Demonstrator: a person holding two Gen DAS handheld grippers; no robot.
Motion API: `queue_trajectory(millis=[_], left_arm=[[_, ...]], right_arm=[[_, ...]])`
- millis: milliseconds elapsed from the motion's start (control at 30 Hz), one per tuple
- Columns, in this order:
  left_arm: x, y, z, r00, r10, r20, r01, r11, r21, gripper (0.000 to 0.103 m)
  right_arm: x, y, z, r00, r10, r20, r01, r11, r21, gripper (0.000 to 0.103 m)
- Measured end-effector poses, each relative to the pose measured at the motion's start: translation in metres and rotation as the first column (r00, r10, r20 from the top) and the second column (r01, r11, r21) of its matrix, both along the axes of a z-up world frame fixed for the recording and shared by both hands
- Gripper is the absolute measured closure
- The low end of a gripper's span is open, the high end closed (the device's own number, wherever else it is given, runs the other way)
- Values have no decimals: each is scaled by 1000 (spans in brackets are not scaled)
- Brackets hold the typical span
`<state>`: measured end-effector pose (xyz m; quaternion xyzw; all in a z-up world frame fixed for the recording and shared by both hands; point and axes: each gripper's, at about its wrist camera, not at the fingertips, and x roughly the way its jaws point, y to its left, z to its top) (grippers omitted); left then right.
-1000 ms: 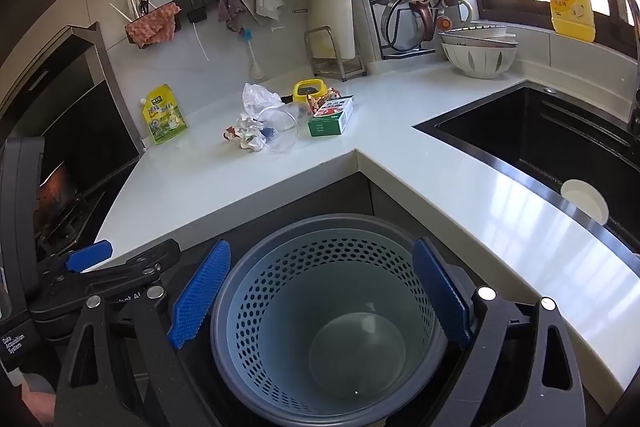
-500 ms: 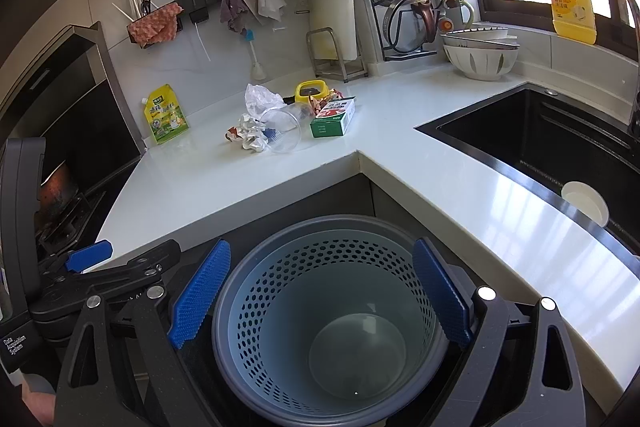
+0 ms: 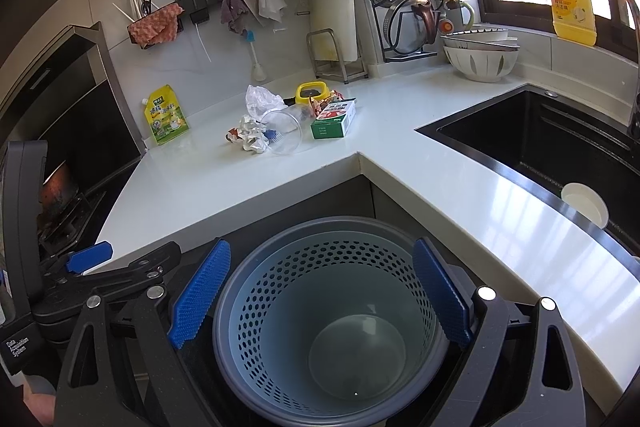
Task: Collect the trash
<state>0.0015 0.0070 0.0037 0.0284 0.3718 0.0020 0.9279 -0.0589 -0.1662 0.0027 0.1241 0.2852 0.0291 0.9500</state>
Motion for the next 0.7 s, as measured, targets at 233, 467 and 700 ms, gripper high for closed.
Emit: queue_trajectory(millis=[233, 467, 700], left_arm=[[-1, -1, -1, 1000, 2, 1, -2, 1000, 0, 6], [-2, 0, -1, 1000, 2, 2, -2, 1000, -1, 6], [-1, 2, -2, 1000, 2, 1, -2, 1000, 0, 6]], right_arm=[[1, -1, -1, 1000, -1, 0, 1, 1000, 0, 15], [3, 2, 5, 1000, -2, 1, 2, 1000, 1, 15], [2, 1, 4, 1000, -1, 2, 1, 1000, 1, 15]])
